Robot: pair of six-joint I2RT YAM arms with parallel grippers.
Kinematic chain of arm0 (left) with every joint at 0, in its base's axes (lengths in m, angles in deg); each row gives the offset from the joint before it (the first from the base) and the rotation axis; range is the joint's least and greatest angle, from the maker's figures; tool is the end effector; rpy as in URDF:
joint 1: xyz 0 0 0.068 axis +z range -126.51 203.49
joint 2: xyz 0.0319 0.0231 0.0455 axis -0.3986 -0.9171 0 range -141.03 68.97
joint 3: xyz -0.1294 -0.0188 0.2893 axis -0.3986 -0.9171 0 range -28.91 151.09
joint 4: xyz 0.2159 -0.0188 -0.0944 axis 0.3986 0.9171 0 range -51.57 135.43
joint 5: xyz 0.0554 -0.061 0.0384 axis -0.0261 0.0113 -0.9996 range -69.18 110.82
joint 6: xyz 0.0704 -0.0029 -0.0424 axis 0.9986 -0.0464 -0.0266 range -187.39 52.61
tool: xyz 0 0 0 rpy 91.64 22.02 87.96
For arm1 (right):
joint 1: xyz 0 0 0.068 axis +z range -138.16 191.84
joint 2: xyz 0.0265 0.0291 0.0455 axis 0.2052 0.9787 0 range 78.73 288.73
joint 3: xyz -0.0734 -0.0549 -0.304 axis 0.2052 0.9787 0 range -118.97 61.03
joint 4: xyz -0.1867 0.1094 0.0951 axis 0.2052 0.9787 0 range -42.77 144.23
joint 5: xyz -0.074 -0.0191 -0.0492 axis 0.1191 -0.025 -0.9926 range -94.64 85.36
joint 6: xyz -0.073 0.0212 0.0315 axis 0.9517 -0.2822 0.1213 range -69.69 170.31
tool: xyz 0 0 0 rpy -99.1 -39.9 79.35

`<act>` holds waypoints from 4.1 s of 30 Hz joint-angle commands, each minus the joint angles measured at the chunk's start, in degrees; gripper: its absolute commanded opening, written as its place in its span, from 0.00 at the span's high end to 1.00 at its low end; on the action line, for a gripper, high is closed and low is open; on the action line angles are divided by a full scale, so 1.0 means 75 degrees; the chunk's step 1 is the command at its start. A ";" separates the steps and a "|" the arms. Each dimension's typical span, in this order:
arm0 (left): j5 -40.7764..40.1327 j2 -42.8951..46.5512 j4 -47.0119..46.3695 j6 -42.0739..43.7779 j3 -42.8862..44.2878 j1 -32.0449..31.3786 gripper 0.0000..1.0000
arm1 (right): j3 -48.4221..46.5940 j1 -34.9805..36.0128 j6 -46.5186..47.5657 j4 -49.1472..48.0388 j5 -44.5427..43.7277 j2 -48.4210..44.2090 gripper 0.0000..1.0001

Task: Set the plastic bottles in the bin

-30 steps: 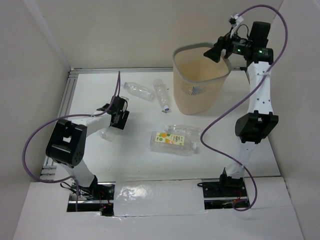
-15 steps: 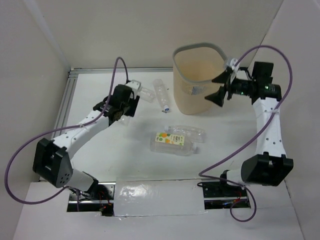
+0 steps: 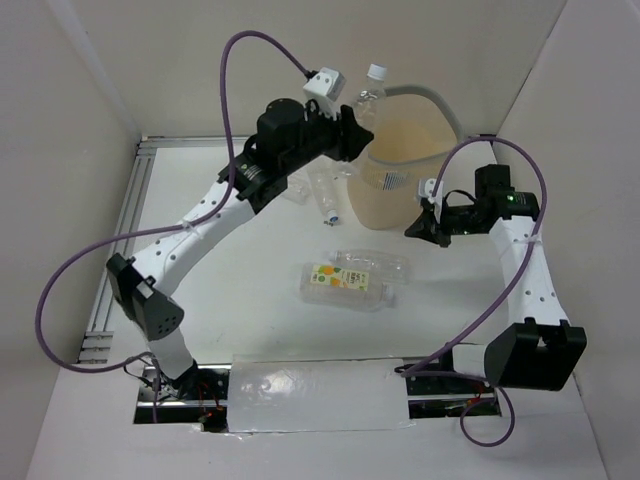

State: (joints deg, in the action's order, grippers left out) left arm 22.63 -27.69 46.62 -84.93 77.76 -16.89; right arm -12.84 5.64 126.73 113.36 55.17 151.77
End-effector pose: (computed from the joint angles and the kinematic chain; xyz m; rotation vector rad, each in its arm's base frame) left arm 0.3076 -0.2646 0.5230 0.3418 1.5610 -0.8205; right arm 0.1982 0.0407 0.3731 -1.4130 1.5536 0.5990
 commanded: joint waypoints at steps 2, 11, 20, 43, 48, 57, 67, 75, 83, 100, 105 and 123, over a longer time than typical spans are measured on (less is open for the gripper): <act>0.0720 -0.0833 -0.1605 -0.1374 0.0987 -0.0007 0.84 | 0.0684 0.0135 0.0416 0.0371 -0.0439 -0.0304 0.95; -0.0202 -0.2111 -0.3902 -0.2583 0.1315 0.0075 0.77 | 0.1352 0.0135 0.0158 0.0148 -0.0509 -0.0726 0.56; -0.1189 -0.3692 -0.2815 -0.2056 0.3317 -0.0089 0.04 | 0.1599 0.0204 -0.0147 -0.0168 -0.0522 -0.0949 0.24; -0.2584 0.5572 0.0114 -0.1478 -0.6645 0.0134 0.00 | 0.2067 0.4834 -0.2536 -0.3871 -0.3368 0.1008 0.00; -0.3005 0.7669 0.1286 -0.2617 -0.8081 0.0134 0.00 | 0.2067 0.5045 -0.2865 -0.4070 -0.3556 0.1429 0.00; -0.3252 0.8459 0.2119 -0.3462 -0.9043 0.0134 0.00 | 0.2734 0.5361 -0.3299 -0.4621 -0.4048 0.1746 0.00; -0.3252 0.8049 0.1898 -0.3824 -0.9043 0.0134 0.00 | 0.2247 0.5607 -0.2737 -0.3523 -0.3359 0.1642 0.60; -0.4060 0.8140 0.1967 -0.4423 -0.8599 0.0134 0.03 | -0.0835 0.5398 -0.3251 -0.2441 -0.2468 0.1207 0.67; -0.4061 0.8319 0.1429 -0.4423 -0.8586 0.0134 0.04 | -0.3544 0.5046 -0.5641 -0.4455 -0.2653 0.1652 0.67; -0.1379 0.4748 -0.1652 -0.5218 -0.8388 0.0427 0.03 | -0.5082 0.2023 -0.6979 -0.5947 -0.4578 0.3116 0.49; -0.0897 0.3539 -0.2391 -0.6718 -0.8236 -0.0285 0.03 | -0.4824 0.1695 -0.6604 -0.5524 -0.4308 0.3200 0.00; -0.1882 -0.0491 0.1462 -1.3092 -0.4404 -0.1952 0.00 | -0.1215 -0.0228 -0.3700 -0.2408 0.0427 -0.0175 0.74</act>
State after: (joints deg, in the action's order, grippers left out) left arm 7.61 -27.73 49.15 -174.02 39.12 -31.18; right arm -24.64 4.73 92.68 88.88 53.49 151.96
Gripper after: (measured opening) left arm 1.001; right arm 0.249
